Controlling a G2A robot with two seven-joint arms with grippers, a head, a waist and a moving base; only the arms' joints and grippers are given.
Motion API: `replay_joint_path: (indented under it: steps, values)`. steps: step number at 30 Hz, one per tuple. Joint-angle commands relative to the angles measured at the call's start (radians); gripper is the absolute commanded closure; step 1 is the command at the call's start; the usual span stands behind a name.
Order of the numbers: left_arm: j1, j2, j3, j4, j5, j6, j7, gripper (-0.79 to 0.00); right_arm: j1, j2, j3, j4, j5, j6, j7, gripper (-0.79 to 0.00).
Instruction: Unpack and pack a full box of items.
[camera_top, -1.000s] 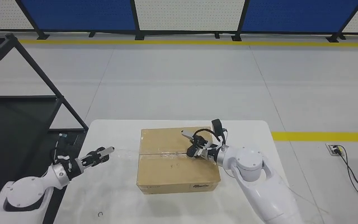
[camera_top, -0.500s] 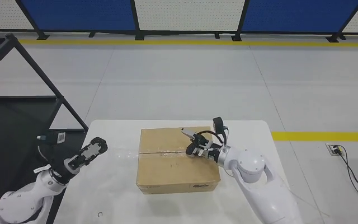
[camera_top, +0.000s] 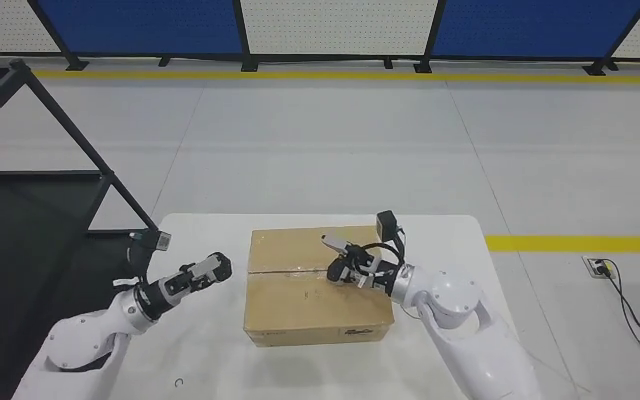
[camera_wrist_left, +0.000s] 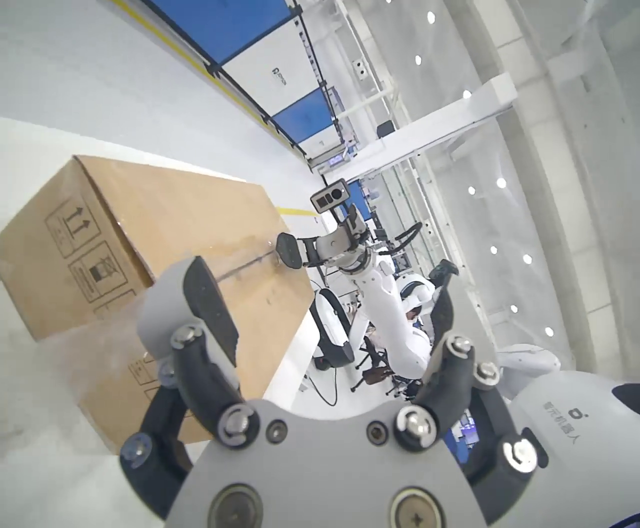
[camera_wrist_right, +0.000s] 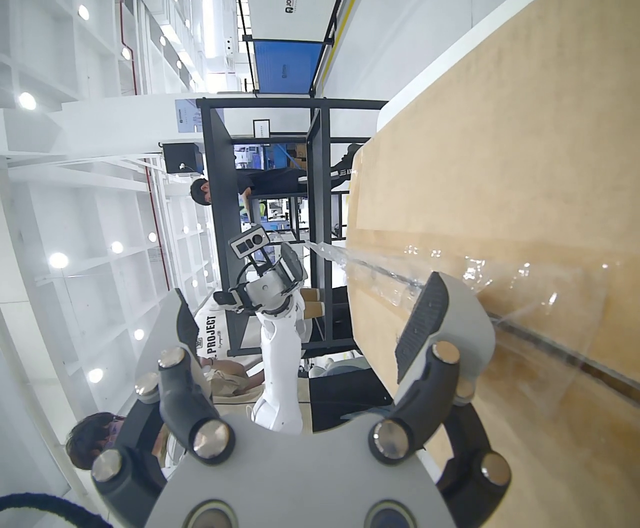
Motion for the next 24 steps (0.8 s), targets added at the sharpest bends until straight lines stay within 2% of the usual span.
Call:
replay_joint_path:
  steps: [1, 15, 24]
  values:
    - [-0.023, -0.005, 0.027, 0.033, -0.021, 0.003, -0.016, -0.785, 0.014, -0.004, -0.016, 0.012, 0.001, 0.001, -0.003, -0.785]
    - [-0.142, -0.032, 0.112, 0.276, -0.12, 0.002, -0.086, -0.785, 0.099, -0.033, -0.087, 0.109, 0.025, 0.013, -0.025, -0.785]
    - [-0.185, -0.045, 0.159, 0.351, -0.084, 0.037, -0.081, -0.785, 0.107, -0.038, -0.091, 0.118, 0.026, 0.009, -0.016, -0.785]
